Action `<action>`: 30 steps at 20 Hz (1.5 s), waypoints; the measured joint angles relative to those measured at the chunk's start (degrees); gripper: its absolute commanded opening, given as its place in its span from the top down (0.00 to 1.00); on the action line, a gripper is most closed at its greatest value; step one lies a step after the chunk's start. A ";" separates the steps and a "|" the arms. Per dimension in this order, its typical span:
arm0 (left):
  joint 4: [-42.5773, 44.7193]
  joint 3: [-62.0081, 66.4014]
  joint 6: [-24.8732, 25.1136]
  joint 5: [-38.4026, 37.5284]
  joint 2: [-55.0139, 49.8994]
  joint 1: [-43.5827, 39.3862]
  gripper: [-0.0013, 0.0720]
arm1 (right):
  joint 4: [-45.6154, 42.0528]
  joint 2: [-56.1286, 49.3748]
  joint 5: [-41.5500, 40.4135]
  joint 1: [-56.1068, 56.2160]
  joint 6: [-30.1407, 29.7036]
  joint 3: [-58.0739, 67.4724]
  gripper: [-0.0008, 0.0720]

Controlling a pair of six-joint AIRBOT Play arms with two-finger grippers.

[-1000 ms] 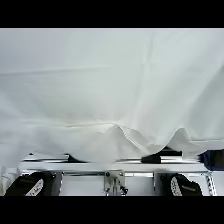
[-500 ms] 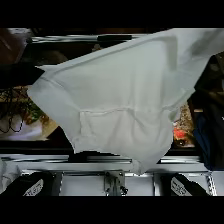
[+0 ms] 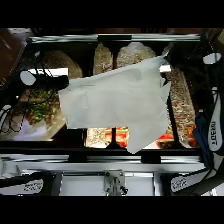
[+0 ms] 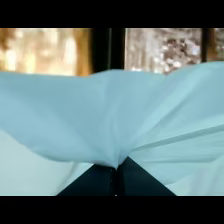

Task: Fold the shirts.

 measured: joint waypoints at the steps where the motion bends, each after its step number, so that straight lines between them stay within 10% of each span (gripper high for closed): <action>1: -1.01 -0.02 -0.07 0.24 -1.40 -0.02 0.82 | 0.55 -1.22 0.00 0.81 0.24 0.02 0.91; 3: -3.48 0.26 -0.20 0.17 -3.15 0.04 0.04 | 1.42 -2.21 0.55 1.73 0.83 0.02 0.30; 4: -4.44 1.07 -0.26 -0.46 -3.69 0.22 0.00 | 2.05 -2.08 0.87 1.70 1.42 0.02 0.24; 7: -5.66 6.01 0.63 -8.20 -4.52 3.04 0.04 | 2.14 1.18 4.04 -0.83 2.14 0.09 0.24; 9: -4.46 9.57 2.27 -17.14 -4.76 6.60 0.30 | -1.51 4.42 9.53 -4.07 2.34 0.13 0.24; 15: -2.71 1.16 6.12 -38.16 -4.07 15.56 0.09 | -17.18 9.29 38.56 -12.50 2.54 -2.67 0.24; 25: -19.45 -24.87 20.33 -23.71 0.20 16.48 0.10 | -17.66 10.08 46.40 -12.41 1.70 -9.22 0.24; 30: -21.75 -26.21 21.53 -17.79 0.17 14.21 0.53 | -15.85 10.10 46.01 -11.91 1.70 -9.51 0.24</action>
